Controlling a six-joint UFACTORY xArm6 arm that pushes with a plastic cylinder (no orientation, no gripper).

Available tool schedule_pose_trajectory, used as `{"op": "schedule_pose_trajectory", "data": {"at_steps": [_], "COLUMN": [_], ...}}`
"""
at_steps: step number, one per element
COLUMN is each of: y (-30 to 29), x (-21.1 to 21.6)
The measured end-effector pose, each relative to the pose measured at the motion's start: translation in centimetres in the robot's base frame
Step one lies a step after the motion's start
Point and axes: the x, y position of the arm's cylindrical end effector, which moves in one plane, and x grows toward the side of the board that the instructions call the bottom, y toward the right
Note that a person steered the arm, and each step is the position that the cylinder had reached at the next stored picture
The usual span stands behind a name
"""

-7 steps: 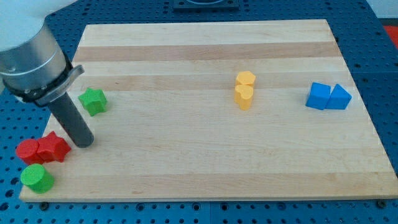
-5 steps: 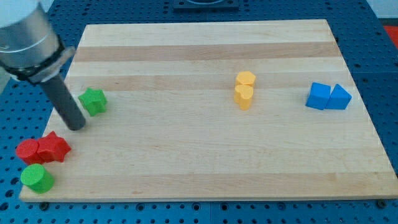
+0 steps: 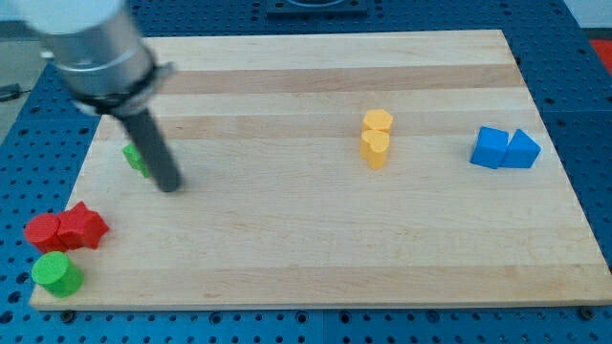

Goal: Move the green star to the top right of the red star

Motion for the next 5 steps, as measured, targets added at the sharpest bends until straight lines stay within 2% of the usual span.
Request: {"op": "schedule_pose_trajectory", "data": {"at_steps": [1, 2, 3, 5], "y": [6.4, 7.4, 6.5, 3.3], "x": [1.2, 8.4, 13.8, 13.8]}}
